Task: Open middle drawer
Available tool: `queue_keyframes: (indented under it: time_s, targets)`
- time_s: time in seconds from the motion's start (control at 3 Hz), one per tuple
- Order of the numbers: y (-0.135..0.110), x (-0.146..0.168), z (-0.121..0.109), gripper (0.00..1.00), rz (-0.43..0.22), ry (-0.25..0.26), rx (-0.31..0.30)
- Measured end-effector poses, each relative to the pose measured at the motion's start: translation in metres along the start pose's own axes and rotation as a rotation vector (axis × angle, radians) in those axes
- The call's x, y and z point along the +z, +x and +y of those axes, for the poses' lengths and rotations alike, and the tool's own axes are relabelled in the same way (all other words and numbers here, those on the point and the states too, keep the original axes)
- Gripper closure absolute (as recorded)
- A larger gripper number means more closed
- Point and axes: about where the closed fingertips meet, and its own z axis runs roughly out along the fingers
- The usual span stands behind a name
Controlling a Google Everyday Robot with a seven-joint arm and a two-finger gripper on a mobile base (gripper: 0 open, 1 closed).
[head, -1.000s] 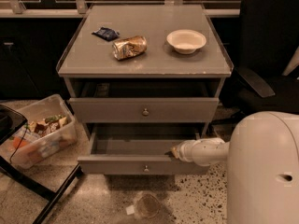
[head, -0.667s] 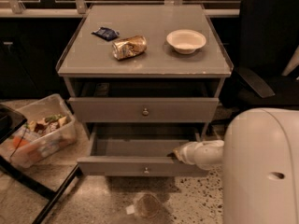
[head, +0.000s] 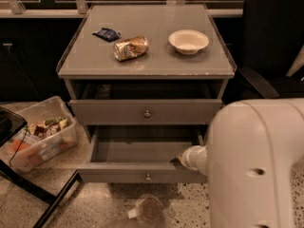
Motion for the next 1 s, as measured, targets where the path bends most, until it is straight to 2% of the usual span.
queue_keyframes:
  time_s: [0.33, 0.67, 1.0]
  targets:
    - [0.031, -0.004, 0.004, 1.0, 0.059, 0.053, -0.129]
    - [0.028, -0.004, 0.004, 0.81, 0.059, 0.053, -0.129]
    - [0.051, -0.007, 0.011, 0.58, 0.117, 0.055, -0.252]
